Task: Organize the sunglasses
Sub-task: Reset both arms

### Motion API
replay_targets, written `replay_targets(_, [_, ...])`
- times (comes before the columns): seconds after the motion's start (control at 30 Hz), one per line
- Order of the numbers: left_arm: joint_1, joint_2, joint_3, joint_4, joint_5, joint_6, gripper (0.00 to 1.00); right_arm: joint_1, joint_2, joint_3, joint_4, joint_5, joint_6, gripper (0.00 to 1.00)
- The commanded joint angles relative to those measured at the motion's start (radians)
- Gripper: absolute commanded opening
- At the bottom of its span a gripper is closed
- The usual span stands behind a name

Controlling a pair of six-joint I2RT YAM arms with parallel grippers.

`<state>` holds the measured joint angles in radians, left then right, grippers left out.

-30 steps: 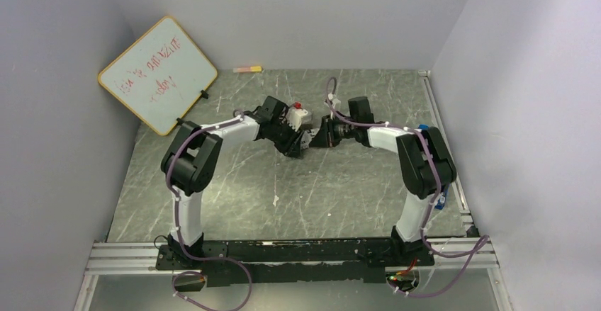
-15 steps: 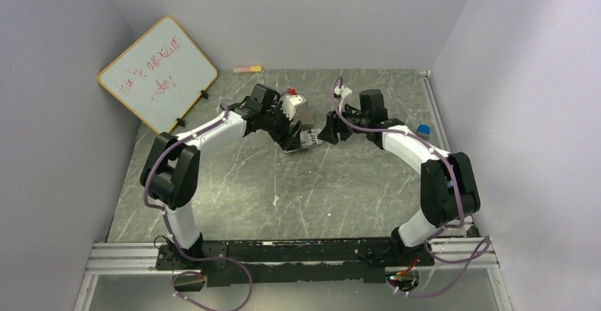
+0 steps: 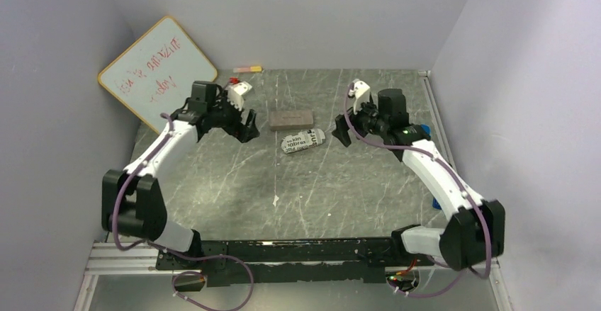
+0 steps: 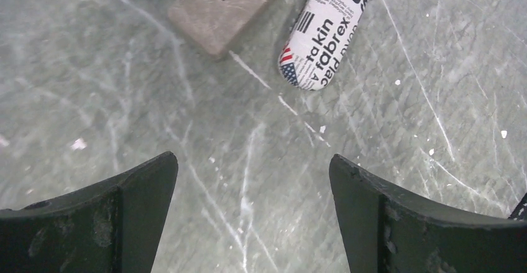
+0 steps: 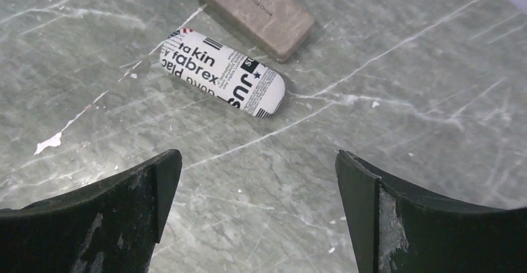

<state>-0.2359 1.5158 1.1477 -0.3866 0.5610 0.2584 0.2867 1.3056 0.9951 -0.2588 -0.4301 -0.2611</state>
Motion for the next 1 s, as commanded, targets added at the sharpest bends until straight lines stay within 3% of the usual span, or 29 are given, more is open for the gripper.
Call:
replay_targets(0.0, [0.043,-0.138,-0.051,-0.02,0.013,0.039,0.96,-0.003,-0.13,-0.012,-0.115,0.027,-0.045,1.0])
replay_targets(0.23, [0.105,-0.383,-0.149,-0.046,-0.078,0.086,0.97,-0.003,-0.421,-0.12,-0.083,0.141,0.086,1.0])
replay_targets(0.37, [0.113,-0.498,-0.163,-0.103,-0.098,0.116,0.97,-0.003,-0.494,-0.112,-0.146,0.194,0.122,1.0])
replay_targets(0.5, [0.115,-0.593,-0.221,-0.171,-0.026,0.188,0.97,-0.003,-0.584,-0.111,-0.2,0.228,0.104,1.0])
replay_targets(0.63, [0.12,-0.698,-0.308,-0.14,-0.048,0.192,0.97,-0.004,-0.669,-0.124,-0.258,0.201,0.035,1.0])
replay_targets(0.87, [0.174,-0.722,-0.326,-0.19,0.094,0.251,0.97,-0.009,-0.751,-0.218,-0.242,0.198,-0.028,1.0])
replay_targets(0.97, [0.212,-0.721,-0.327,-0.203,0.135,0.267,0.97,-0.01,-0.761,-0.208,-0.23,0.228,0.016,1.0])
